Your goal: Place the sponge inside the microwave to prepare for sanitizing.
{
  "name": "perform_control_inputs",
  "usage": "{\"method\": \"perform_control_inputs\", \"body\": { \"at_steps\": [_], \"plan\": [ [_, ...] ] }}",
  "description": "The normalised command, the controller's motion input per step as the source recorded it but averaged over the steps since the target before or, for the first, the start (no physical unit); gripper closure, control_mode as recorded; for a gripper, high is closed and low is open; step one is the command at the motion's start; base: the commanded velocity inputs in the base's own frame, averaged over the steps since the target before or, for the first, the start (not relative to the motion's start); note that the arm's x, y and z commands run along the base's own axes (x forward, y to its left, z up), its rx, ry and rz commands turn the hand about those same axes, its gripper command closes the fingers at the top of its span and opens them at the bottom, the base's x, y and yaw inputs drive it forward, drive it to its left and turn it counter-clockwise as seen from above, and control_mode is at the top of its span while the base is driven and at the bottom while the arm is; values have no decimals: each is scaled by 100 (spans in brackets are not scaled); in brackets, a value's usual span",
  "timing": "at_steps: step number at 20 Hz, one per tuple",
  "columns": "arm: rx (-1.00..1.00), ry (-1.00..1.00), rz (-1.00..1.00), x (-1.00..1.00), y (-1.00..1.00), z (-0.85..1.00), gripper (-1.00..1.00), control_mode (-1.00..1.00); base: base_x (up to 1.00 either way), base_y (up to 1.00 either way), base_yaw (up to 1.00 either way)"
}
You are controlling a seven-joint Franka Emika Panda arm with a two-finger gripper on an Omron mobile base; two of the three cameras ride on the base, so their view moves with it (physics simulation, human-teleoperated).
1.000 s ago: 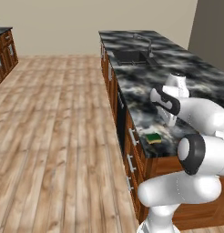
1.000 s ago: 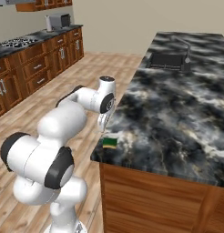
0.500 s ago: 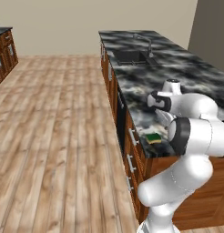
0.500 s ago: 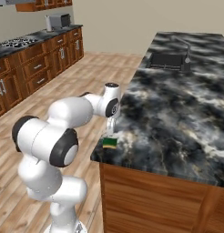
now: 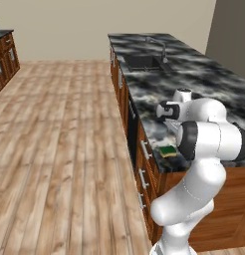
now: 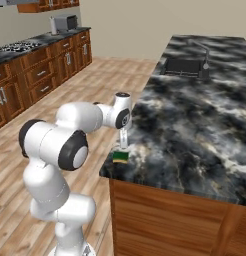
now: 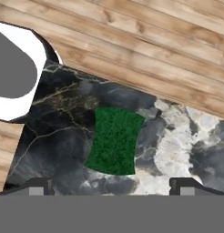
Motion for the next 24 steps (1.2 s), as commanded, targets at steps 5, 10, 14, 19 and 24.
{"method": "perform_control_inputs", "body": {
  "at_steps": [5,10,14,19,24],
  "plan": [
    [0,4,5,0,8,-23,-100,-100,0,0,0],
    [0,0,0,0,20,-37,-100,-100,0,0,0],
    [0,0,0,0,2,-39,-100,-100,0,0,0],
    [0,0,0,0,0,-50,-100,-100,0,0,0],
    [0,0,0,5,0,-38,-100,-100,0,0,0]
  ]
}}
